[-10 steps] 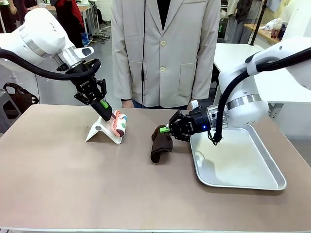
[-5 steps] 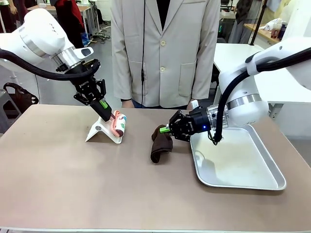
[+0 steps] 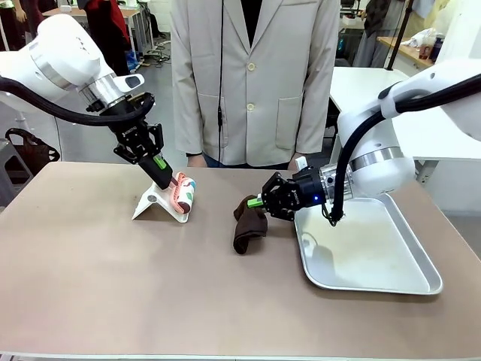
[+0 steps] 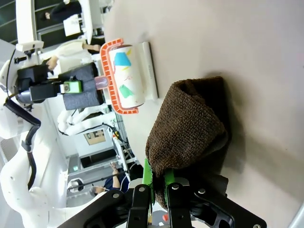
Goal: Clean the surface of the table.
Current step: Return the Lint Roller and towel to their original positions.
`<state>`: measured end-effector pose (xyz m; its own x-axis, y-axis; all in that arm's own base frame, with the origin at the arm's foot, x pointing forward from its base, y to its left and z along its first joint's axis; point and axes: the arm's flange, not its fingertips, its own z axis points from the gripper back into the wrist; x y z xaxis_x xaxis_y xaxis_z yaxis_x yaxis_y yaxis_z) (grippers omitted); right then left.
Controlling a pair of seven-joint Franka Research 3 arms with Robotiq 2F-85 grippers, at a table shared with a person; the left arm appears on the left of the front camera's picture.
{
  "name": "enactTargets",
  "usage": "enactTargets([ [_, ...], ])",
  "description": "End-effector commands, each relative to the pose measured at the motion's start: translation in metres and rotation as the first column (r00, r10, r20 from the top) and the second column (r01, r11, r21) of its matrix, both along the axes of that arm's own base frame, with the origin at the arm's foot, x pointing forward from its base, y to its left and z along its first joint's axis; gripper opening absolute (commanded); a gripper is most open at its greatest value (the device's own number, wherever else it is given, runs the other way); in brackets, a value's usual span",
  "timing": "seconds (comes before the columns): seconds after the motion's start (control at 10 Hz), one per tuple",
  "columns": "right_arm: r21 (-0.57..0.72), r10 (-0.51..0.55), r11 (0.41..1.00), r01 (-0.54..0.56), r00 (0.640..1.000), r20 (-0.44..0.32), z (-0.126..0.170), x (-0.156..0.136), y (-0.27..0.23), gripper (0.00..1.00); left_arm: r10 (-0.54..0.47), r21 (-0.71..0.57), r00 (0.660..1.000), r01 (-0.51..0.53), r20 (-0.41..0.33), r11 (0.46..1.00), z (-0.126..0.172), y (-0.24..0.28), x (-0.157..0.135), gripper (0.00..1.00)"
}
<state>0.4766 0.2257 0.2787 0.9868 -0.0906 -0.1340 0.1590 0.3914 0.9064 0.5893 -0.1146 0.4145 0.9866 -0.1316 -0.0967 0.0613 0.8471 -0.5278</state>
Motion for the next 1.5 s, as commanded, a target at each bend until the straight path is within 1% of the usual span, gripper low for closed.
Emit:
enactTargets([
  [0.0, -0.055, -0.039, 0.998, 0.037, 0.999, -0.022, 0.0, 0.006, 0.007, 0.11, -0.038, -0.009, 0.999, 0.038, 0.006, 0.999, 0.0, 0.007, -0.005, 0.22],
  [0.3, -0.076, -0.057, 0.996, 0.054, 0.998, -0.037, -0.003, 0.008, 0.003, 0.11, -0.024, -0.006, 1.0, 0.024, -0.002, 1.0, -0.004, 0.004, -0.007, 0.22],
  [0.5, -0.065, -0.069, 0.996, 0.067, 0.997, -0.039, -0.006, 0.01, 0.002, 0.11, -0.023, 0.001, 1.0, 0.023, 0.018, 1.0, -0.005, -0.004, -0.008, 0.22],
  [0.6, -0.058, -0.069, 0.996, 0.067, 0.997, -0.037, -0.007, 0.01, 0.001, 0.11, -0.028, 0.008, 0.999, 0.028, 0.016, 1.0, -0.007, -0.009, -0.007, 0.22],
  [0.9, -0.032, -0.067, 0.997, 0.066, 0.997, -0.03, -0.008, 0.009, -0.002, 0.11, 0.042, 0.035, 0.999, -0.043, 0.026, 0.998, -0.011, -0.018, -0.007, 0.22],
  [1.0, -0.023, -0.065, 0.998, 0.064, 0.997, -0.032, -0.008, 0.009, -0.003, 0.11, 0.036, 0.034, 0.999, -0.037, 0.025, 0.999, -0.01, -0.018, -0.008, 0.22],
  [1.2, -0.015, -0.064, 0.998, 0.064, 0.997, -0.043, -0.01, 0.01, -0.004, 0.11, 0.062, 0.028, 0.998, -0.062, 0.03, 0.998, -0.007, -0.013, -0.011, 0.22],
  [1.4, -0.008, -0.066, 0.998, 0.065, 0.997, -0.052, -0.011, 0.011, -0.004, 0.11, 0.066, 0.028, 0.998, -0.067, 0.02, 0.997, -0.006, -0.016, -0.012, 0.22],
])
